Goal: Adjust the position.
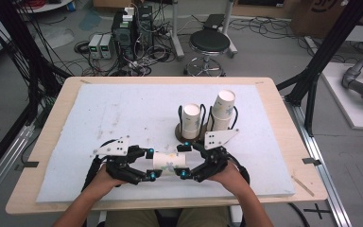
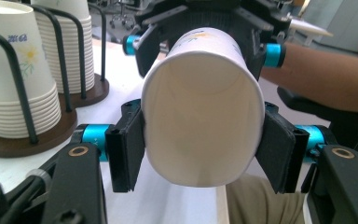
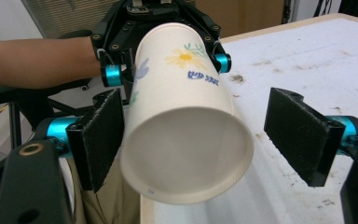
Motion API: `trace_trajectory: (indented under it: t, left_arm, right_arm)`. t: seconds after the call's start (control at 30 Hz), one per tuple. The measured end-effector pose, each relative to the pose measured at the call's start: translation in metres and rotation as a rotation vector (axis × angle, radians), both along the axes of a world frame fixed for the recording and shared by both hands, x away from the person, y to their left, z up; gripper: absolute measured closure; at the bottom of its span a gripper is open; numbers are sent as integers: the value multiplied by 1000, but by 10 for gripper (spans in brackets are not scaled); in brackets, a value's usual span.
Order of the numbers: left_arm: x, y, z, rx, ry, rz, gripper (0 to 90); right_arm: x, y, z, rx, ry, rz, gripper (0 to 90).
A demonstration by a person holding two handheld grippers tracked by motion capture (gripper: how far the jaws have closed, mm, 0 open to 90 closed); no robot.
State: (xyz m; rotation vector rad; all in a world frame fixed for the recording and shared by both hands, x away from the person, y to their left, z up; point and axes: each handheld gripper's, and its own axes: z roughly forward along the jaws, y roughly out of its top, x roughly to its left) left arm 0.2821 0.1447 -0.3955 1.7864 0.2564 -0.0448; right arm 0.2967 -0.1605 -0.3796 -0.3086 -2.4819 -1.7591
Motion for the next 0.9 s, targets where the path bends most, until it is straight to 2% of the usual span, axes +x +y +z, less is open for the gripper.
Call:
trace_trajectory:
  t: [0.13, 0.27, 0.57, 0.67, 0.9]
  left_arm:
    - [2, 4, 5, 60, -6, 17, 389]
    - [5, 6, 12, 107, -8, 25, 389]
    - [10, 2, 37, 277, -34, 8, 389]
    - [11, 0, 46, 341, -50, -4, 388]
    - [15, -9, 61, 459, -59, -20, 387]
  right_arm:
    - [0, -1, 2, -11, -18, -11, 210]
    - [-2, 1, 6, -49, -49, -26, 210]
    - [-4, 6, 15, -100, -109, -50, 210]
    - [-4, 9, 17, -138, -133, -54, 210]
    - [-2, 18, 25, -241, -189, -40, 210]
